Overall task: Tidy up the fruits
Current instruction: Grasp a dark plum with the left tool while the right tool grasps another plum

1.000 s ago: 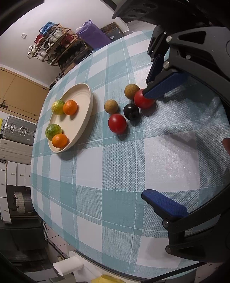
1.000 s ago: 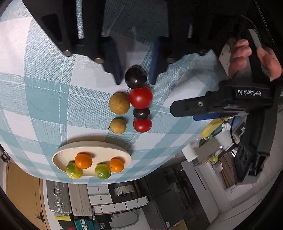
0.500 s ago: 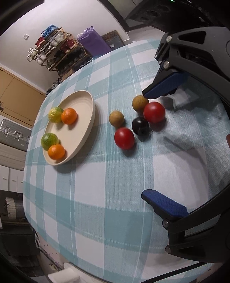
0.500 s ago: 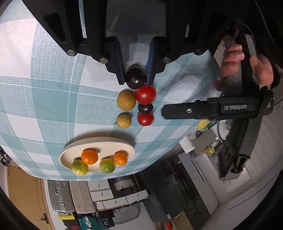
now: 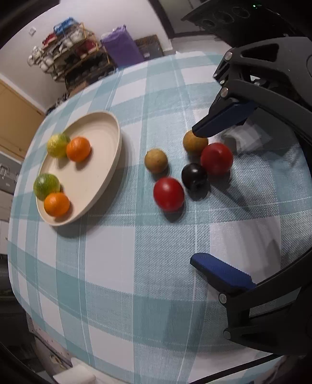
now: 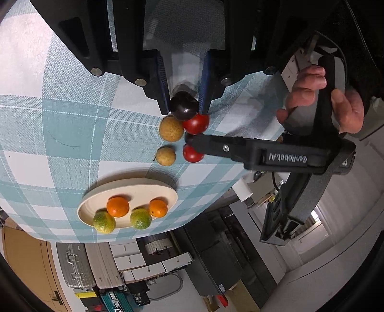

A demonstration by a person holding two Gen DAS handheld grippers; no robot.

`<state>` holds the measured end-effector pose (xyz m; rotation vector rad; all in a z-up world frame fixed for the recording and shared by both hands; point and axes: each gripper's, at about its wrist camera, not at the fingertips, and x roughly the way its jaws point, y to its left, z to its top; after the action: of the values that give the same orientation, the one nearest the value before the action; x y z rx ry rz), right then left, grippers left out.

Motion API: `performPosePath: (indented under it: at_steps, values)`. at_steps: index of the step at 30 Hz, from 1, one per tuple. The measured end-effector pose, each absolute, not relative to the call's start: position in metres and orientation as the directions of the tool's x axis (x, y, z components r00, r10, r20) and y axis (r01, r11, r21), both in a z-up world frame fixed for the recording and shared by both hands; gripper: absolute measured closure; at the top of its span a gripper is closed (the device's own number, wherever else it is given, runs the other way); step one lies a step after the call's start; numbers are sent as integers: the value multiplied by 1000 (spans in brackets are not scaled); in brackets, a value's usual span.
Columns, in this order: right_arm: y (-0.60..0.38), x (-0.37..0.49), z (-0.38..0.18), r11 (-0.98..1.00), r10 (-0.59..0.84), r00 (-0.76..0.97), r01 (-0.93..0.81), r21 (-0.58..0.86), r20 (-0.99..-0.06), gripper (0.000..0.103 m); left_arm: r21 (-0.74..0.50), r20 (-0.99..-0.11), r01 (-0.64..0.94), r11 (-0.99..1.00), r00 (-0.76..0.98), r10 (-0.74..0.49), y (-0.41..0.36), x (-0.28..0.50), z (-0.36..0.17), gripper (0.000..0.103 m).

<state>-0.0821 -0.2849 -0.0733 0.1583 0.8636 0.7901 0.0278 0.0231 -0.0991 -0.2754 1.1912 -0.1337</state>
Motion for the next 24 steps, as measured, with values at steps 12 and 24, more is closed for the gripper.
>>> performPosePath:
  at_steps: [12, 24]
  values:
    - [-297, -76, -79, 664, 731, 348, -561, 495, -587, 78, -275, -921, -77, 958, 308, -240, 13, 44, -105, 39]
    - [-307, -70, -87, 651, 749, 340, -537, 536, -569, 78, -279, -927, -85, 956, 285, -245, 9, 45, -104, 61]
